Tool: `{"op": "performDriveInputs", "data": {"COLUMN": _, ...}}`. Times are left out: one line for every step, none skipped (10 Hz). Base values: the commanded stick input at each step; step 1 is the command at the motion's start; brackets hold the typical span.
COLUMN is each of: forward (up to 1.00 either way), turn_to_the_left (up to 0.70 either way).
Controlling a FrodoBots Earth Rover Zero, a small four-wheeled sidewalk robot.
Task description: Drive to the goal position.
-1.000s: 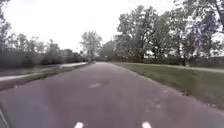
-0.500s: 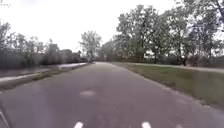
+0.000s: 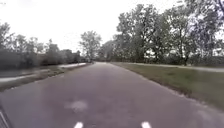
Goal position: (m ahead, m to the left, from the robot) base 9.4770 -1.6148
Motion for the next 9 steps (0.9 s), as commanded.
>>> {"op": "performDriveInputs", "data": {"forward": 1.0, "turn_to_the_left": 0.0}}
{"op": "performDriveInputs", "data": {"forward": 1.0, "turn_to_the_left": 0.0}}
{"op": "performDriveInputs", "data": {"forward": 1.0, "turn_to_the_left": 0.0}}
{"op": "performDriveInputs", "data": {"forward": 1.0, "turn_to_the_left": 0.0}}
{"op": "performDriveInputs", "data": {"forward": 1.0, "turn_to_the_left": 0.0}}
{"op": "performDriveInputs", "data": {"forward": 1.0, "turn_to_the_left": 0.0}}
{"op": "performDriveInputs", "data": {"forward": 1.0, "turn_to_the_left": 0.0}}
{"op": "performDriveInputs", "data": {"forward": 1.0, "turn_to_the_left": 0.0}}
{"op": "performDriveInputs", "data": {"forward": 1.0, "turn_to_the_left": 0.0}}
